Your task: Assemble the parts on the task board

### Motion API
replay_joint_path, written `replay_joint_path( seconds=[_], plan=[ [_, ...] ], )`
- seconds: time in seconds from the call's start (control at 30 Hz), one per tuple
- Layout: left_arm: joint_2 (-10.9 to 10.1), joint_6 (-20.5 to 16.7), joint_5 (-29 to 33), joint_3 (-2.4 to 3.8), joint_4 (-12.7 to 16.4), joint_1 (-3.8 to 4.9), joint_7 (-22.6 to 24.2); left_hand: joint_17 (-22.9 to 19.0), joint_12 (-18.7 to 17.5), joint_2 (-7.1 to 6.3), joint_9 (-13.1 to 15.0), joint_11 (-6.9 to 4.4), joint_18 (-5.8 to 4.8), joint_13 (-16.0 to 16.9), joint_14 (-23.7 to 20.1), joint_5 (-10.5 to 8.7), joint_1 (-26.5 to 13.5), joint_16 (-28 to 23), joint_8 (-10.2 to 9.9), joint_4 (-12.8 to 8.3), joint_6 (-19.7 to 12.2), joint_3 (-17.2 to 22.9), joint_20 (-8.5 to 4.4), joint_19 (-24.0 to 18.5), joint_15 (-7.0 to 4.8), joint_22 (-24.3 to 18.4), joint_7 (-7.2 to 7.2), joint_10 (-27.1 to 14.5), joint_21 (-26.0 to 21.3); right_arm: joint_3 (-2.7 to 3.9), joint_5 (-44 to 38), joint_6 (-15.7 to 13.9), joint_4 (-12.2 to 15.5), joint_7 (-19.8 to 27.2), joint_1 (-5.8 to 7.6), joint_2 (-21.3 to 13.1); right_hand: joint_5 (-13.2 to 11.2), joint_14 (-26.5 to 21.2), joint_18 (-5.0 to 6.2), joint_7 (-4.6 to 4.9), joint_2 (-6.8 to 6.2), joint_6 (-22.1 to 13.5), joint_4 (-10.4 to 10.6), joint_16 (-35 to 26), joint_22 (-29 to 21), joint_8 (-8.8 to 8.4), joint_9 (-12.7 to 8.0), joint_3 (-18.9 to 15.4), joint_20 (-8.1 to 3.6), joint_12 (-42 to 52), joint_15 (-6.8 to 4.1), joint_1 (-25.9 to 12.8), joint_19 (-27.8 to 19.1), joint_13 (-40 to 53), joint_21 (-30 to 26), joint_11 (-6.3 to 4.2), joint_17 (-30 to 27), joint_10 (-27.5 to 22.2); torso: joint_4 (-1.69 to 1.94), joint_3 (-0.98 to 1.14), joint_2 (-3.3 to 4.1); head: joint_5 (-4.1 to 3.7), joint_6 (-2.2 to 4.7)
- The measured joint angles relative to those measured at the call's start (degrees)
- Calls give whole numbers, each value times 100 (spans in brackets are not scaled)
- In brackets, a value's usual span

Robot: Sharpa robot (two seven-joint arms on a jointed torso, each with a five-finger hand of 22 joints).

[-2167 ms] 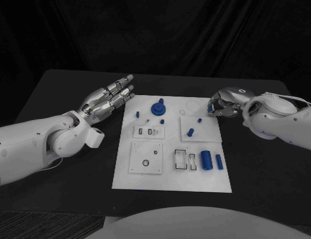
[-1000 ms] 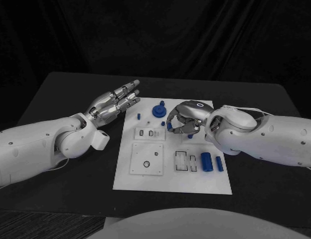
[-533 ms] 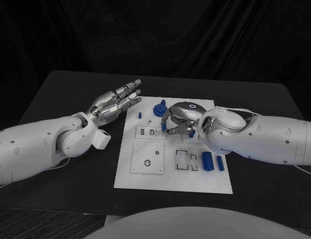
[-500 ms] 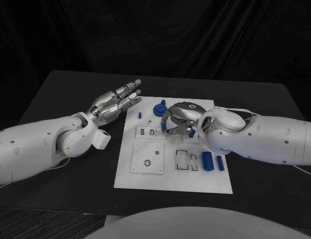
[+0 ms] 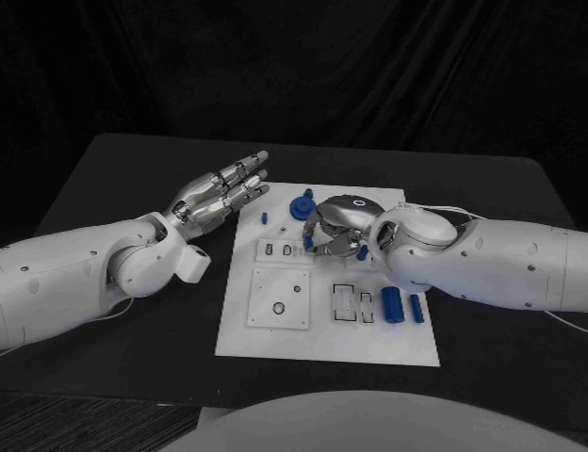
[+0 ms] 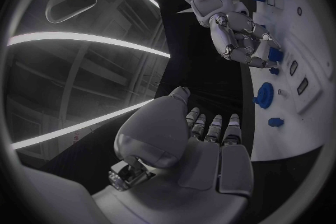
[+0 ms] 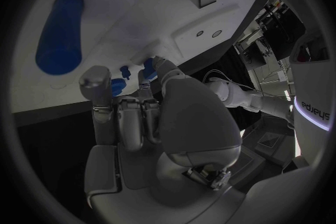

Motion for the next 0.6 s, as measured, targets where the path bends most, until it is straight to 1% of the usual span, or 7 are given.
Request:
replay_joint_path(
  seconds=[0.1,0.13,0.17,0.23,0.43,0.57,0.6],
  plan=[
    [6,2,0,0,-3,0,-1,0,0,0,0,0,0,0,0,0,0,0,0,0,0,0,0,0,0,0,0,0,0,0,0,35,-18,-11,-1,17,-2,0,0,13,0,-19,-11,0,0,-49,7,11,0,0,0,0,0,0,-28,-1,0,0,0,0,-1,0,0],
    [7,3,0,0,-4,0,-2,0,0,0,0,0,0,0,0,0,0,0,0,0,0,0,0,0,0,0,0,0,0,0,0,48,-24,-14,-1,22,-14,0,1,20,0,-66,-23,0,0,-71,106,23,12,0,0,0,-12,0,-29,0,0,0,0,0,-1,-4,0],
    [9,4,0,0,-5,0,-2,0,0,0,0,0,-1,1,0,0,0,0,0,0,0,0,0,0,0,0,0,0,0,0,0,64,-30,-18,-1,26,-28,0,0,22,0,-104,-23,0,0,-94,161,23,21,0,0,0,-21,0,-29,0,0,1,0,0,-2,-5,0],
    [12,5,0,0,-7,0,-3,0,0,0,0,0,0,1,0,0,0,0,0,0,0,0,0,0,0,0,0,0,0,2,-9,84,-37,-22,-1,31,-43,0,1,43,0,-149,-23,0,0,-134,194,23,21,0,0,0,-21,0,-64,-1,0,0,-1,0,-2,-10,0],
    [23,12,0,0,-21,0,-6,0,0,0,0,0,0,2,0,0,0,0,0,0,0,0,0,0,0,0,0,0,0,11,-59,137,-50,-28,-2,49,-147,0,1,27,2,-270,-30,0,-1,-217,158,31,21,0,0,0,-21,0,-90,-1,0,0,-1,1,-2,-10,1],
    [33,18,0,0,-36,0,-9,1,0,0,0,0,0,2,0,0,0,0,0,0,0,0,0,0,0,0,0,0,0,12,-96,164,-65,-29,-15,57,-201,0,1,30,1,-321,-34,0,-1,-266,134,29,21,0,0,-1,-20,0,-108,-1,0,0,-3,1,-2,-15,1],
    [35,21,0,0,-39,0,-10,1,0,0,0,0,0,2,0,0,0,0,0,0,0,0,0,0,0,0,0,0,0,13,-106,170,-68,-30,-18,59,-224,0,1,41,-20,-334,-46,0,-1,-266,134,16,21,0,0,-23,-21,0,-111,-1,0,1,-3,1,-2,-18,1]
  ],
)
